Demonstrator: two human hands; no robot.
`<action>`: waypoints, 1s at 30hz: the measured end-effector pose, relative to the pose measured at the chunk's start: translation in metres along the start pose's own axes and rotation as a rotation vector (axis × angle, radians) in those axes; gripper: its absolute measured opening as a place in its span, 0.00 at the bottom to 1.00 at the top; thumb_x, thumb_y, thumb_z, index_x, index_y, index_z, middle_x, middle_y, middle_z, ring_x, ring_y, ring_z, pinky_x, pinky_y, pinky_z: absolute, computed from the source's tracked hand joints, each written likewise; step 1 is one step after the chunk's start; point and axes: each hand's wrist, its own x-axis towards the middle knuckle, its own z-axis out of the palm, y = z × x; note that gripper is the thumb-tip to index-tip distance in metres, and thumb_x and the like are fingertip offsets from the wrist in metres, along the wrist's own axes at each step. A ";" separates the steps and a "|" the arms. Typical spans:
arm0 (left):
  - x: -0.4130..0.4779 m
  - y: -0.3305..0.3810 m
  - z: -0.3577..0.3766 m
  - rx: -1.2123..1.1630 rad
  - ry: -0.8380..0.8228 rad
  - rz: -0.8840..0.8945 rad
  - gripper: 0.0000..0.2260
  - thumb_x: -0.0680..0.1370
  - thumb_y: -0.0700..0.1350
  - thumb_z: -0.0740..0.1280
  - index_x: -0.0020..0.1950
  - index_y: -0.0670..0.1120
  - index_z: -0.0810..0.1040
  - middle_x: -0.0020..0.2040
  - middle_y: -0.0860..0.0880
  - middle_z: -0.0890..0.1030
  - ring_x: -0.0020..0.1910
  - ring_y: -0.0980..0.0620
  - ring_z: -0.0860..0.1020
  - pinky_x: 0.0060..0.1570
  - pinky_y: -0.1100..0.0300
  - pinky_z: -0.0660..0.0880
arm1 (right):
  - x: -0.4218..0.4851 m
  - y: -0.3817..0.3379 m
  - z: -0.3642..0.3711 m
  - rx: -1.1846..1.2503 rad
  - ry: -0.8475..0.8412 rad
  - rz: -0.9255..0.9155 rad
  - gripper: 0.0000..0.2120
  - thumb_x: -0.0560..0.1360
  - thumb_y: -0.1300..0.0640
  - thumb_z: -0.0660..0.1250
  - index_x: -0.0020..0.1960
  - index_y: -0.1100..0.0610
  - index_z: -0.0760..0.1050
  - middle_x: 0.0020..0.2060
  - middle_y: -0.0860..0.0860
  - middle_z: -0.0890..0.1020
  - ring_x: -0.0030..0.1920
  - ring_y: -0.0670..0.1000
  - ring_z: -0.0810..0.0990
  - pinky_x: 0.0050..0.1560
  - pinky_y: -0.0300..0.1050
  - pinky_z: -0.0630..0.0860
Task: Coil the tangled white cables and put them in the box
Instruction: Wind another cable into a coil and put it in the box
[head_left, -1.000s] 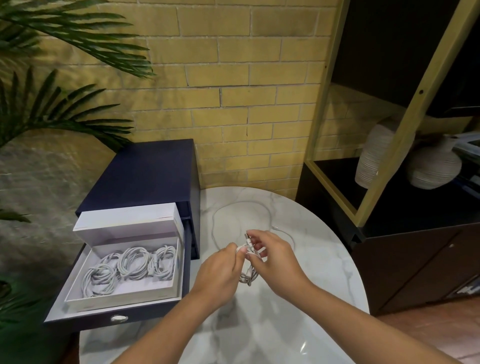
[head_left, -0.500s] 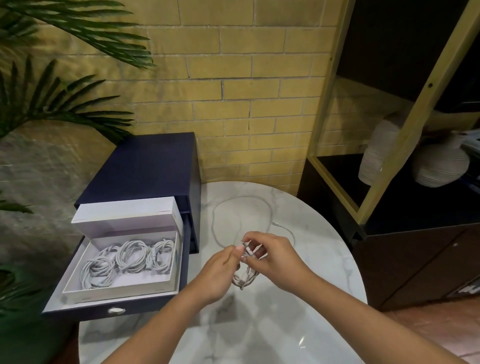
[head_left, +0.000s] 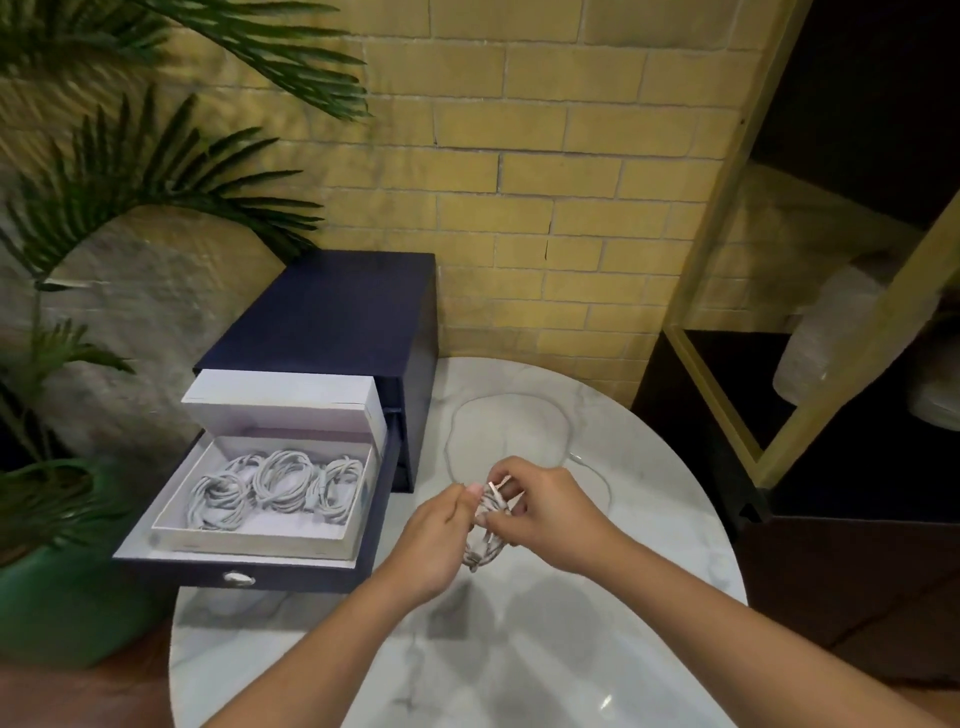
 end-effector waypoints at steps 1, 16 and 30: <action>-0.001 -0.001 -0.005 0.007 0.025 -0.004 0.18 0.83 0.56 0.52 0.43 0.47 0.73 0.39 0.50 0.76 0.39 0.54 0.74 0.41 0.58 0.69 | 0.002 -0.003 0.002 0.095 -0.042 0.026 0.14 0.72 0.55 0.73 0.55 0.52 0.74 0.45 0.51 0.81 0.35 0.49 0.81 0.39 0.41 0.80; 0.017 -0.041 -0.196 0.346 0.010 0.139 0.05 0.77 0.46 0.68 0.51 0.54 0.82 0.46 0.58 0.83 0.44 0.62 0.79 0.44 0.68 0.73 | 0.071 -0.098 0.102 0.345 -0.007 0.032 0.15 0.73 0.60 0.71 0.53 0.46 0.71 0.47 0.50 0.78 0.43 0.55 0.82 0.48 0.55 0.81; 0.028 -0.108 -0.253 0.665 -0.068 0.353 0.09 0.76 0.48 0.70 0.55 0.53 0.83 0.50 0.54 0.82 0.49 0.57 0.78 0.50 0.68 0.71 | 0.101 -0.136 0.190 -0.090 -0.034 0.118 0.11 0.72 0.55 0.72 0.50 0.52 0.72 0.38 0.46 0.80 0.41 0.48 0.79 0.46 0.46 0.77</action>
